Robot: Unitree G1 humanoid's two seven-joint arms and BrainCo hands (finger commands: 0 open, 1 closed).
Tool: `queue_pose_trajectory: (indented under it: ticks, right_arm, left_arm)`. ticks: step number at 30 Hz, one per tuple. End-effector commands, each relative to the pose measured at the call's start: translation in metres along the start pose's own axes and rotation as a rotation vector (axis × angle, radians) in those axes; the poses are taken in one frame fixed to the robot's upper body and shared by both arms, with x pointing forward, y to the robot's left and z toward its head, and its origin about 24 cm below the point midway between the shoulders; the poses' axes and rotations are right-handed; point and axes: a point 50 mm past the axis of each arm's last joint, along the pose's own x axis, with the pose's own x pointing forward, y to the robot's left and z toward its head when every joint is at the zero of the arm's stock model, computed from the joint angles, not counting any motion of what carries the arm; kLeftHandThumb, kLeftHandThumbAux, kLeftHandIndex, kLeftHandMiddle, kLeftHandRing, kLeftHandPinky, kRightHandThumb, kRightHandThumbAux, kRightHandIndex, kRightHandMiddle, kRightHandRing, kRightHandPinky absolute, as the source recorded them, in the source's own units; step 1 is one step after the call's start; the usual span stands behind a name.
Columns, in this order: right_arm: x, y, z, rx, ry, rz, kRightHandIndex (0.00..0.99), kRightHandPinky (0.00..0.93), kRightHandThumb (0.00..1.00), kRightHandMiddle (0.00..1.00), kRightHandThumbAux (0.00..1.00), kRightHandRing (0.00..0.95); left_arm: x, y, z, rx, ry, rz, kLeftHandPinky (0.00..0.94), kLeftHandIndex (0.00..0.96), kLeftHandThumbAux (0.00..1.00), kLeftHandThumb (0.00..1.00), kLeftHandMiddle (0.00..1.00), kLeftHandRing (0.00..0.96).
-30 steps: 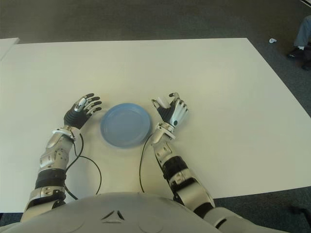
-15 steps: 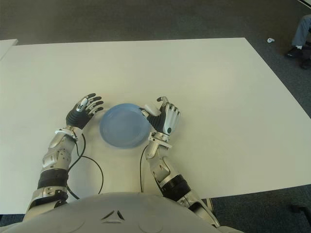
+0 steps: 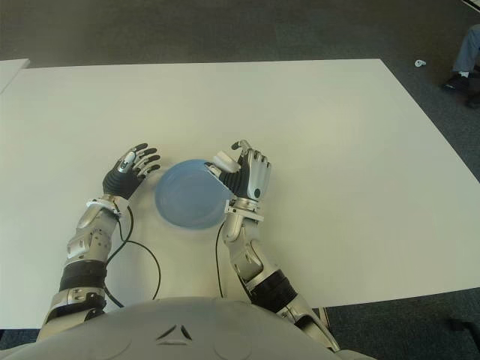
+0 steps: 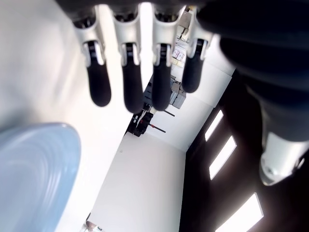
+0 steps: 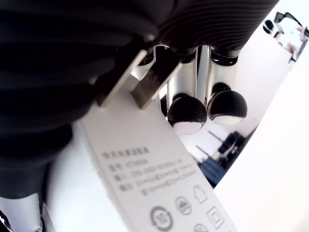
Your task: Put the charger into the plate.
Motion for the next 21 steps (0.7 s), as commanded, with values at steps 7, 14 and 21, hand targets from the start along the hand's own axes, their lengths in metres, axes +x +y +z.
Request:
queue_pose_trajectory:
  ticks: [7, 14, 21]
  right_arm:
    - [0.014, 0.000, 0.031, 0.129, -0.072, 0.110, 0.441, 0.858, 0.752, 0.889, 0.707, 0.872]
    - [0.020, 0.003, 0.036, 0.145, -0.100, 0.220, 0.440, 0.860, 0.751, 0.888, 0.707, 0.876]
    - [0.022, 0.013, 0.038, 0.139, -0.121, 0.328, 0.441, 0.853, 0.752, 0.882, 0.707, 0.875]
  left_arm:
    - [-0.001, -0.001, -0.014, -0.036, 0.051, 0.020, 0.384, 0.280, 0.649, 0.273, 0.334, 0.347]
    - [0.001, -0.003, -0.015, -0.025, 0.040, 0.012, 0.380, 0.283, 0.648, 0.282, 0.338, 0.346]
    - [0.002, -0.005, -0.016, -0.034, 0.023, 0.008, 0.360, 0.282, 0.653, 0.302, 0.328, 0.335]
